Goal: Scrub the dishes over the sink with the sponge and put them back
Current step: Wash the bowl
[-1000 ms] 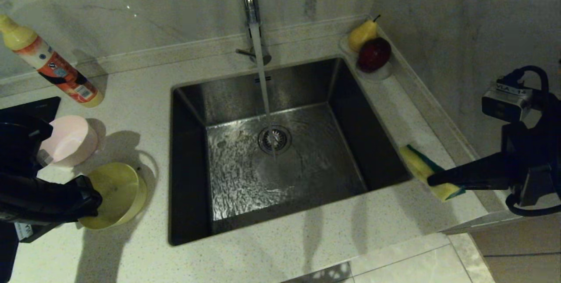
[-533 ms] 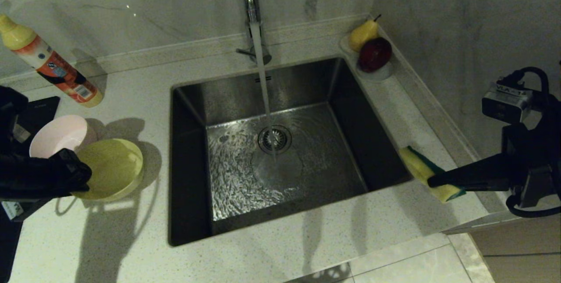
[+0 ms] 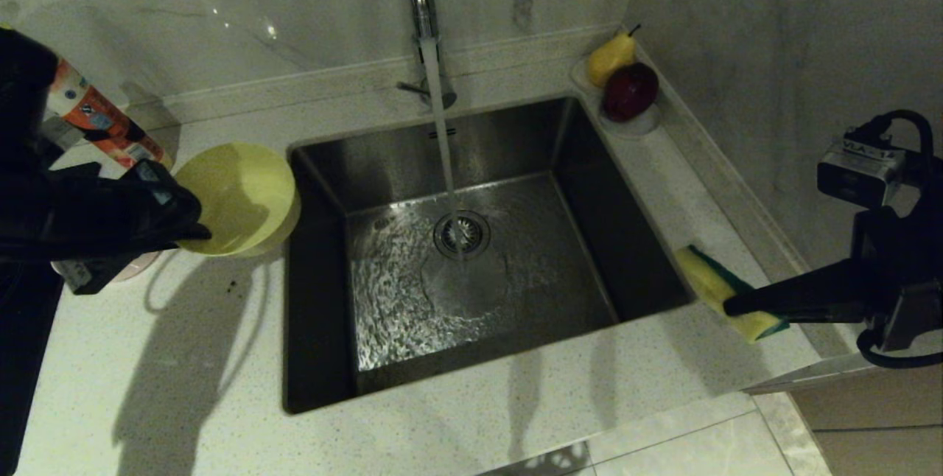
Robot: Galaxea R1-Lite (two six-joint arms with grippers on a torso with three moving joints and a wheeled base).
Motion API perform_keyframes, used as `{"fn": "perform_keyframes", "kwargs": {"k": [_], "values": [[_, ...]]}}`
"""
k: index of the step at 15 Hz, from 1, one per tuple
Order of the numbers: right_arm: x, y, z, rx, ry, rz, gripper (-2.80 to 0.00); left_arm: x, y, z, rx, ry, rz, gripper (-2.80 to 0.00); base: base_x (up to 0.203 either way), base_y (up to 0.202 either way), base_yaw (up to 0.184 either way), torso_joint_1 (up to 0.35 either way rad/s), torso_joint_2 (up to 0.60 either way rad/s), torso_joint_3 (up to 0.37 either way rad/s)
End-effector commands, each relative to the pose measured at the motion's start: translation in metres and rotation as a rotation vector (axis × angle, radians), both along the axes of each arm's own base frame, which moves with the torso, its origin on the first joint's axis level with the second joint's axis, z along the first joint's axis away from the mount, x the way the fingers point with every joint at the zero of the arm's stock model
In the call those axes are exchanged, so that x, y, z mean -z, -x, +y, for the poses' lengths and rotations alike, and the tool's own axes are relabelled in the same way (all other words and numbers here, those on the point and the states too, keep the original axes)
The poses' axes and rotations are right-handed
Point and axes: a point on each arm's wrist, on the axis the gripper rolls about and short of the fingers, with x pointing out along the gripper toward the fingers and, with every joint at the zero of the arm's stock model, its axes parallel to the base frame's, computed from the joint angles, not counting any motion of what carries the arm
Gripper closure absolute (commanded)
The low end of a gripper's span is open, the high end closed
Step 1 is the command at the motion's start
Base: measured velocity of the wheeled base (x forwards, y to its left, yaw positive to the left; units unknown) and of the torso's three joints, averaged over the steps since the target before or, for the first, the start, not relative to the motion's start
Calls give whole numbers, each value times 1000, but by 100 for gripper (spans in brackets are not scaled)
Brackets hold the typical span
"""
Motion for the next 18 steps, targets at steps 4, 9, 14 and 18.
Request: {"fn": "perform_keyframes", "kwargs": {"k": [4, 9, 14, 18], "values": [[-9, 15, -3, -16, -23, -33, 0, 15, -55, -74, 161, -16, 52, 0, 0, 0, 0, 0, 0, 0], [-14, 28, -4, -52, -54, -56, 0, 27, -83, -111, 235, -22, 62, 0, 0, 0, 0, 0, 0, 0], [-10, 36, -6, -53, -53, -57, 0, 35, -105, -135, 269, -24, 55, 0, 0, 0, 0, 0, 0, 0], [-11, 39, -6, -63, -63, -61, 0, 36, -116, -144, 249, -44, 33, 0, 0, 0, 0, 0, 0, 0]]}}
